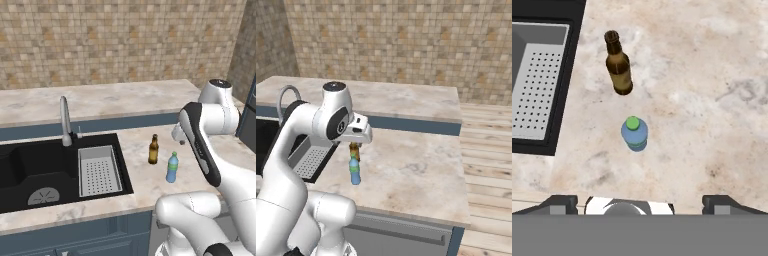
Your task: Pick the bottled water, beer from the counter and place them in the open cabinet.
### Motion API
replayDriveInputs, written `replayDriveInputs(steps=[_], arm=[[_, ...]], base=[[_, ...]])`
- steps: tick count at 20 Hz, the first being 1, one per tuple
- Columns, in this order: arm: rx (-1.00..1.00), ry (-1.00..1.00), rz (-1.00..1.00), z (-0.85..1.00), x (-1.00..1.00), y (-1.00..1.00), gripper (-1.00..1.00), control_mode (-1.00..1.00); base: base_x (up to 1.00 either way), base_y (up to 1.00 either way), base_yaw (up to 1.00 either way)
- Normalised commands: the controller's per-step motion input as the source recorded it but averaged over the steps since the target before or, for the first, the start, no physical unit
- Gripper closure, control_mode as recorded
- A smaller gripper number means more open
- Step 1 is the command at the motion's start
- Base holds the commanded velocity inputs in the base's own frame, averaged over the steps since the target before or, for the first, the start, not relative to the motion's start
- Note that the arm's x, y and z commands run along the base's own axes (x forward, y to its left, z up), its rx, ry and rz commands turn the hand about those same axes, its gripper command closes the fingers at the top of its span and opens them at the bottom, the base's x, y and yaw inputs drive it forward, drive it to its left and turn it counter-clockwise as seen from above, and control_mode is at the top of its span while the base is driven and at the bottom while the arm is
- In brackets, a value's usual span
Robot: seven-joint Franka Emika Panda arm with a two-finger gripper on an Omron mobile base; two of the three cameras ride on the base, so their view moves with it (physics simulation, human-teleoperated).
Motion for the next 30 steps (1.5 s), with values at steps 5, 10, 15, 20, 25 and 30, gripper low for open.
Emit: replayDriveInputs(steps=[5,10,15,20,25,30], arm=[[0.0,0.0,0.0,-0.35,0.0,-0.09,-1.0,-1.0],[0.0,0.0,0.0,-0.2,0.0,-0.06,-1.0,-1.0],[0.0,-0.01,0.0,-0.2,0.0,-0.04,-1.0,-1.0],[0.0,-0.02,0.01,-0.51,0.0,-0.16,-1.0,-1.0],[0.01,-0.11,0.06,-0.44,0.0,-0.32,-1.0,-1.0],[0.0,-0.18,0.11,-0.28,0.0,-0.3,-1.0,-1.0]], base=[[0.0,0.0,0.0],[0.0,0.0,0.0],[0.0,0.0,0.0],[0.0,0.0,0.0],[0.0,0.0,0.0],[0.0,0.0,0.0]])
